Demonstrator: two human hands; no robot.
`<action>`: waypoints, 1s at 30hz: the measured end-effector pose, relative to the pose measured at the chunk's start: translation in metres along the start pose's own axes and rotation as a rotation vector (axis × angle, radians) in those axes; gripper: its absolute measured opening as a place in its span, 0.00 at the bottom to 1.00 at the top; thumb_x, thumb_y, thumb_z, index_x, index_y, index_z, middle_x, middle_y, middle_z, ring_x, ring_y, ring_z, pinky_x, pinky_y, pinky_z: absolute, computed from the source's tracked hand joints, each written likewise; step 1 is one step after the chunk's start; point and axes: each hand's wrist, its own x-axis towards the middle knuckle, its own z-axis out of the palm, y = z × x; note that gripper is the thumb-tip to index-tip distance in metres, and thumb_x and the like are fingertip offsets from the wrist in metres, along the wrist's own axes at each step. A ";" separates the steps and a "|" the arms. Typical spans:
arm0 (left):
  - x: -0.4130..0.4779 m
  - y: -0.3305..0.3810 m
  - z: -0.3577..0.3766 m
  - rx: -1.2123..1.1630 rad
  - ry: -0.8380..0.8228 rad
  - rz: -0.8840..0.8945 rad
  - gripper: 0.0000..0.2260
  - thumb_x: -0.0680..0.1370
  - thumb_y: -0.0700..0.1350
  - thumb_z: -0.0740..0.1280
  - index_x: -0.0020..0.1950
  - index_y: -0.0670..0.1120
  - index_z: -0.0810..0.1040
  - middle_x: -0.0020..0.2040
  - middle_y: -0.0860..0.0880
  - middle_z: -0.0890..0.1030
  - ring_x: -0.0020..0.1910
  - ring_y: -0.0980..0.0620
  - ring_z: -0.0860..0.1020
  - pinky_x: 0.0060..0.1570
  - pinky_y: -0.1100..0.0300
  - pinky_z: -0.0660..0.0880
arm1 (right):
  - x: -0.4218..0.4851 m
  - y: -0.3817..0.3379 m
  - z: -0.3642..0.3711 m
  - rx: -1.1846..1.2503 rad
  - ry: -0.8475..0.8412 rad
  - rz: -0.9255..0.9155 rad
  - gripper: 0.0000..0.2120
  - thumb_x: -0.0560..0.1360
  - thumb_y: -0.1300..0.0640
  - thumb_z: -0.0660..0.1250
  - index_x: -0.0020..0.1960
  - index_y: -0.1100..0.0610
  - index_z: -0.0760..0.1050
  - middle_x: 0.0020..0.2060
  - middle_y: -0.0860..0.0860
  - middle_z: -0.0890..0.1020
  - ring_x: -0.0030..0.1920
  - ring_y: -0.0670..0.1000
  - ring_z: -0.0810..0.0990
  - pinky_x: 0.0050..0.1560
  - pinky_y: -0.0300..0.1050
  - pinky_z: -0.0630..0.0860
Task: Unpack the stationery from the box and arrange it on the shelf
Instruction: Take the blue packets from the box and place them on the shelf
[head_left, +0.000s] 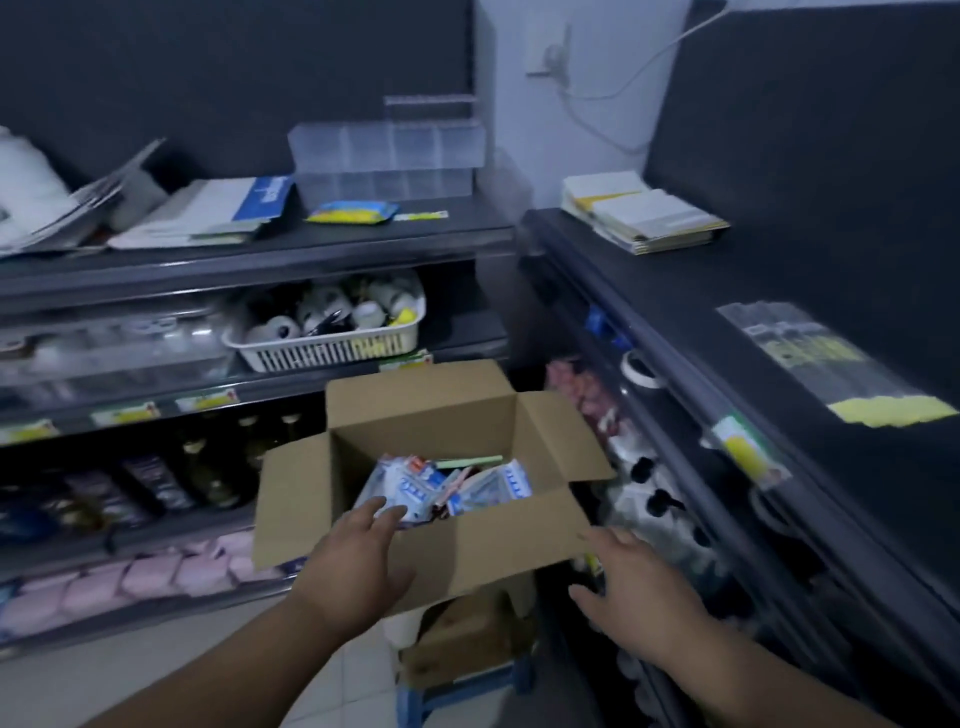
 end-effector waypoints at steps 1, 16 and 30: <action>0.008 -0.013 0.000 -0.008 -0.010 -0.015 0.32 0.74 0.58 0.65 0.76 0.53 0.59 0.76 0.50 0.59 0.72 0.50 0.63 0.68 0.60 0.63 | 0.015 -0.011 0.002 -0.003 0.002 -0.002 0.30 0.76 0.43 0.63 0.74 0.47 0.59 0.68 0.46 0.66 0.64 0.50 0.70 0.62 0.45 0.73; 0.140 -0.097 0.028 -0.134 -0.213 0.055 0.31 0.77 0.54 0.64 0.77 0.50 0.56 0.78 0.47 0.54 0.75 0.47 0.55 0.72 0.57 0.58 | 0.178 -0.084 0.035 -0.021 -0.083 -0.004 0.28 0.76 0.42 0.64 0.73 0.48 0.63 0.67 0.49 0.70 0.63 0.50 0.72 0.58 0.45 0.73; 0.190 -0.076 0.112 -0.315 -0.325 -0.402 0.35 0.78 0.51 0.63 0.78 0.44 0.48 0.77 0.44 0.53 0.76 0.47 0.54 0.73 0.56 0.55 | 0.269 -0.063 0.081 0.021 -0.330 -0.143 0.29 0.75 0.49 0.67 0.74 0.48 0.62 0.68 0.51 0.70 0.65 0.50 0.70 0.61 0.42 0.70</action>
